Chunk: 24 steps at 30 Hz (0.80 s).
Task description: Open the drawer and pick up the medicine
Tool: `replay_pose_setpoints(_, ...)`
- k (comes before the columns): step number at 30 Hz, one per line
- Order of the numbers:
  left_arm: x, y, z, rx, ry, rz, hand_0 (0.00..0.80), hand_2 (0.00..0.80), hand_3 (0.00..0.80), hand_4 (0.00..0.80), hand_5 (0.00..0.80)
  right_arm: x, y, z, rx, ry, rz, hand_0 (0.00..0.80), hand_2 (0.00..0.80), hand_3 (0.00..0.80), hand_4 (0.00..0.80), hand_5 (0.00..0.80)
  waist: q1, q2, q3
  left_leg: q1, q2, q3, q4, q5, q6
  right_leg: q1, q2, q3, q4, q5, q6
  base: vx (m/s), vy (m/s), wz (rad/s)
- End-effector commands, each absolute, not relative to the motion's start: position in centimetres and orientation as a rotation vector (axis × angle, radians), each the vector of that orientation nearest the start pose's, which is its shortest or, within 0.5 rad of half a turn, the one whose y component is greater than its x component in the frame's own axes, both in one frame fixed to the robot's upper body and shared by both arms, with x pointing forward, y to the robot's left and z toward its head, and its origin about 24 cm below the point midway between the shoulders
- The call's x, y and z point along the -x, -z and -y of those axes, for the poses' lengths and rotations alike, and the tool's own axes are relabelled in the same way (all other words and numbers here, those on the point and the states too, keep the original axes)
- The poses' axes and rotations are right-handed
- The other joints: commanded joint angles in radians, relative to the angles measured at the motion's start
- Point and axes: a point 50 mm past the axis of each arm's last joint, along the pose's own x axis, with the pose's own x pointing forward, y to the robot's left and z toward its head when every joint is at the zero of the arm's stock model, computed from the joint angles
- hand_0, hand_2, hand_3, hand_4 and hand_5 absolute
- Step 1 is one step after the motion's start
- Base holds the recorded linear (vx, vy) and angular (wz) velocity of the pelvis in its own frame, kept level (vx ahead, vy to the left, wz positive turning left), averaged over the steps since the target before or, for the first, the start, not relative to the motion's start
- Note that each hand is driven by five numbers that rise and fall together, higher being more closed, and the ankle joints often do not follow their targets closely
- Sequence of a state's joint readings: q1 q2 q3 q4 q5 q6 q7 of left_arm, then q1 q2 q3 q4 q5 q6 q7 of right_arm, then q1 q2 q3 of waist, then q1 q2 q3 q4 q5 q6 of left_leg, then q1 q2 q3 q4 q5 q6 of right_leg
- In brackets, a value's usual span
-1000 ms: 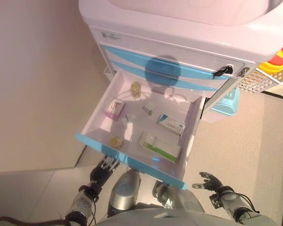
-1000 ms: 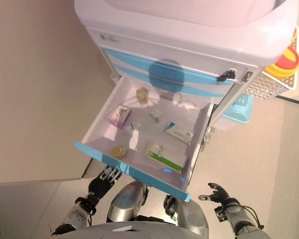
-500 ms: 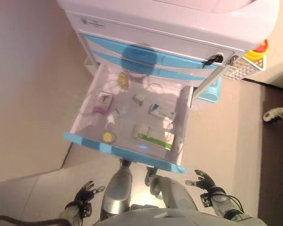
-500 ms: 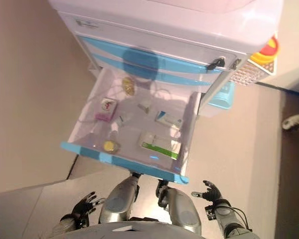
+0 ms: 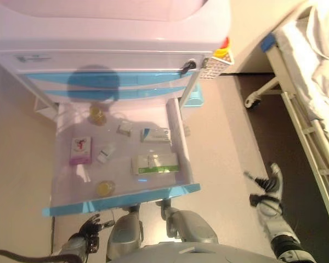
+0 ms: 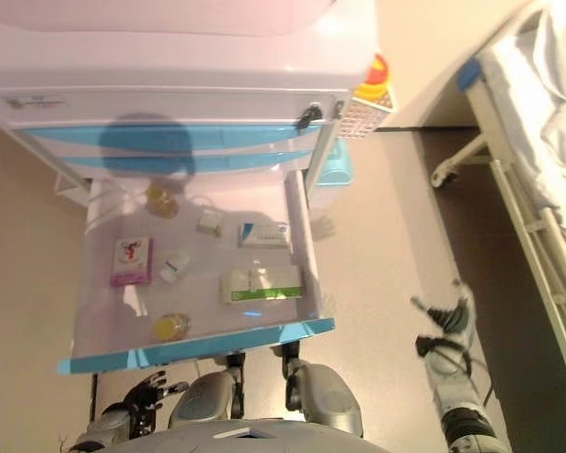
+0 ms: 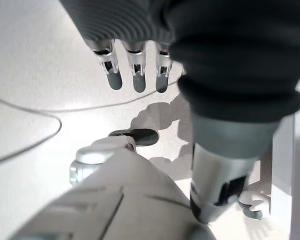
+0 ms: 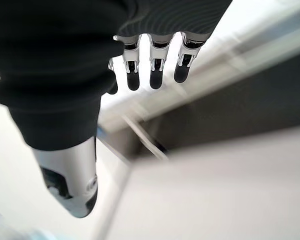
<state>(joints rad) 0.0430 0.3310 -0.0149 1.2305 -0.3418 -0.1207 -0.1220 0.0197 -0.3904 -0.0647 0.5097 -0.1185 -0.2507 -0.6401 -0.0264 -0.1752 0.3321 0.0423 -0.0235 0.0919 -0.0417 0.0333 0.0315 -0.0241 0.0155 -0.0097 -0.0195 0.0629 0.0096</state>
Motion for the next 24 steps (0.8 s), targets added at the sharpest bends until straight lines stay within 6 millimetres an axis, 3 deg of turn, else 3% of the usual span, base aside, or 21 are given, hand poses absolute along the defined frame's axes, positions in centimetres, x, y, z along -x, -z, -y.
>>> replay_pose_setpoints(1,-5.1,15.9,-26.0,0.074,-0.307,-1.178,0.0,0.0,0.0,0.0,0.0,-22.9,-6.0,29.2,0.714,0.693,0.26,0.0,0.0,0.0,0.0,0.0,0.003,0.059,-0.07,-0.049,-0.034,-0.045,0.029,-0.08,0.021,-0.011,0.01,-0.015,0.051,-0.031,0.066,0.04,0.043,-0.06)
replay_pose_setpoints(2,-5.0,16.0,-25.8,0.072,-0.303,-1.182,0.0,0.0,0.0,0.0,0.0,-23.1,-6.6,28.8,0.717,0.674,0.299,0.0,0.0,0.0,0.0,0.0,0.003,0.06,-0.073,-0.046,-0.035,-0.046,0.027,-0.08,0.022,-0.009,0.011,-0.015,0.051,-0.032,0.066,0.041,0.036,-0.03)
replay_pose_setpoints(4,-4.8,16.3,-25.1,0.06,-0.279,-1.2,0.0,0.0,0.0,0.0,0.0,-24.5,-11.0,26.2,0.768,0.504,0.527,0.0,0.0,0.0,0.0,0.0,0.016,0.061,-0.088,-0.042,-0.038,-0.045,0.023,-0.082,0.022,-0.004,0.007,-0.02,0.048,-0.038,0.064,0.012,0.015,-0.02)
replay_pose_setpoints(6,-4.8,16.3,-24.9,0.058,-0.274,-1.203,0.0,0.0,0.0,0.0,0.0,-24.7,-11.9,25.6,0.772,0.449,0.574,0.0,0.0,0.0,0.0,0.0,0.019,0.062,-0.092,-0.041,-0.038,-0.047,0.022,-0.083,0.021,-0.002,0.006,-0.023,0.047,-0.04,0.063,-0.001,-0.005,0.02)
replay_pose_setpoints(8,-4.7,16.4,-24.5,0.031,-0.247,-1.206,0.0,0.0,0.0,0.0,0.0,-25.5,-14.9,22.4,0.786,0.201,0.721,0.0,0.0,0.0,0.0,0.0,0.045,0.058,-0.107,-0.038,-0.037,-0.058,0.014,-0.083,0.016,0.008,0.003,-0.038,0.04,-0.048,0.06,0.005,-0.027,0.04)
replay_pose_setpoints(10,-4.5,16.4,-24.4,0.03,-0.26,-1.205,0.0,0.0,0.0,0.0,0.0,-25.6,-16.3,20.1,0.831,0.012,0.795,0.0,0.0,0.0,0.0,0.0,0.064,0.054,-0.121,-0.034,-0.039,-0.07,0.008,-0.081,0.013,0.016,0.002,-0.051,0.036,-0.055,0.056,0.024,-0.026,0.05)
replay_pose_setpoints(14,-4.6,16.4,-24.7,0.029,-0.274,-1.201,0.0,0.0,0.0,0.0,0.0,-25.8,-17.6,16.9,0.843,-0.216,0.862,0.0,0.0,0.0,0.0,0.0,0.093,0.048,-0.135,-0.037,-0.042,-0.09,0.007,-0.075,0.007,0.03,-0.003,-0.075,0.032,-0.067,0.049,0.014,-0.006,0.22)
replay_pose_setpoints(21,-5.2,16.1,-25.6,0.03,-0.294,-1.191,0.0,0.0,0.0,0.0,0.0,-26.7,-17.1,11.1,1.01,-0.548,0.922,0.0,0.0,0.0,0.0,0.0,0.163,0.039,-0.14,-0.045,-0.054,-0.152,0.009,-0.065,0.0,0.054,-0.006,-0.123,0.039,-0.096,0.029,0.009,-0.002,0.29)
replay_pose_setpoints(24,-5.2,15.9,-26.2,0.021,-0.305,-1.189,0.0,0.0,0.0,0.0,0.0,-27.2,-17.0,9.5,1.076,-0.649,0.926,0.0,0.0,0.0,0.0,0.0,0.197,0.032,-0.138,-0.048,-0.052,-0.184,-0.001,-0.051,-0.008,0.064,-0.006,-0.149,0.042,-0.106,0.022,0.025,-0.022,0.36)
